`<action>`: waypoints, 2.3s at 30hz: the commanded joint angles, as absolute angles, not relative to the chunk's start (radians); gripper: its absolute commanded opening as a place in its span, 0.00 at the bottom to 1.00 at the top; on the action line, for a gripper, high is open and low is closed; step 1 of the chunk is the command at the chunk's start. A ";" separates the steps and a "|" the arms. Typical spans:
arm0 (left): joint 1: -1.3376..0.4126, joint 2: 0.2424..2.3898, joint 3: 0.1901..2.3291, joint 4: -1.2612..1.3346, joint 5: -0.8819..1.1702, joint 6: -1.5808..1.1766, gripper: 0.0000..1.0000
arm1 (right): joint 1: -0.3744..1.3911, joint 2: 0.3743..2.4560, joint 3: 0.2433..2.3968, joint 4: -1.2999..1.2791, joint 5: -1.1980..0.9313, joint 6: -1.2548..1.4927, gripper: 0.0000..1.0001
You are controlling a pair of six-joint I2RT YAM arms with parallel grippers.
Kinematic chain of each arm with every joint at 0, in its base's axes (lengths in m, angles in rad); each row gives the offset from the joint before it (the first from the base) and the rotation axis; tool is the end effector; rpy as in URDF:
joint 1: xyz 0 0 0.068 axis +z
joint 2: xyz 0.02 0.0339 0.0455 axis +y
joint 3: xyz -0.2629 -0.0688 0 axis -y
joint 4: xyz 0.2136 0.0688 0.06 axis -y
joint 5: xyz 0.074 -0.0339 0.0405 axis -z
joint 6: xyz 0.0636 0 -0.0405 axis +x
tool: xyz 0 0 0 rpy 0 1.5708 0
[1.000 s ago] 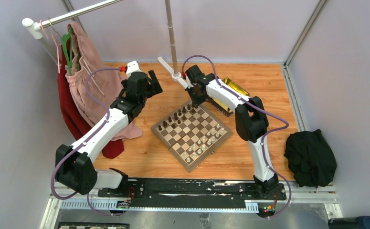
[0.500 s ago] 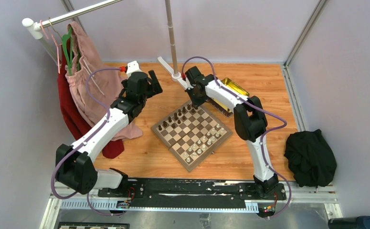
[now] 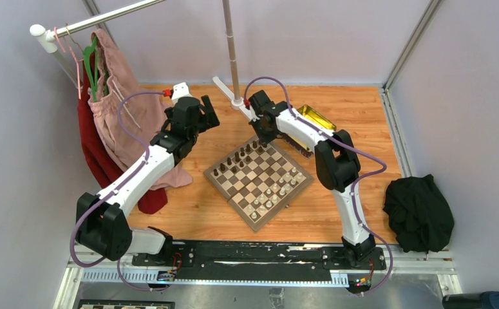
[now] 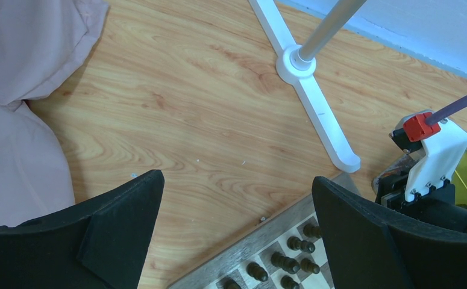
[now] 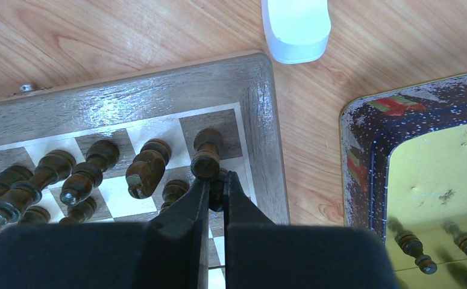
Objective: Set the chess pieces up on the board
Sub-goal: Place the chess piece on the chessboard.
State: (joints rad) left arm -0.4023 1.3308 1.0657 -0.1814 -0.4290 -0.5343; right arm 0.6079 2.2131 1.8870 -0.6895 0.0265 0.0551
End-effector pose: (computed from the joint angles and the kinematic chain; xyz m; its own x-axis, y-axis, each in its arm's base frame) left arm 0.2848 -0.0924 0.3139 -0.3475 -0.3554 -0.8677 -0.1930 0.9327 -0.3047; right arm 0.3881 0.2680 0.1955 -0.7273 -0.4390 -0.5275 -0.5202 0.8540 0.0065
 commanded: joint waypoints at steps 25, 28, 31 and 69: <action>-0.399 1.345 1.115 -0.181 -0.405 -0.518 1.00 | 0.620 2.183 1.827 -0.712 0.057 0.028 0.35; -0.399 1.350 1.122 -0.181 -0.400 -0.520 1.00 | 0.620 2.169 1.827 -0.713 0.057 0.026 0.36; -0.400 1.354 1.124 -0.183 -0.393 -0.526 1.00 | 0.621 2.155 1.822 -0.718 0.058 0.026 0.36; -0.413 1.410 1.204 -0.214 -0.404 -0.501 1.00 | 0.389 1.846 1.595 -0.672 0.230 0.162 0.39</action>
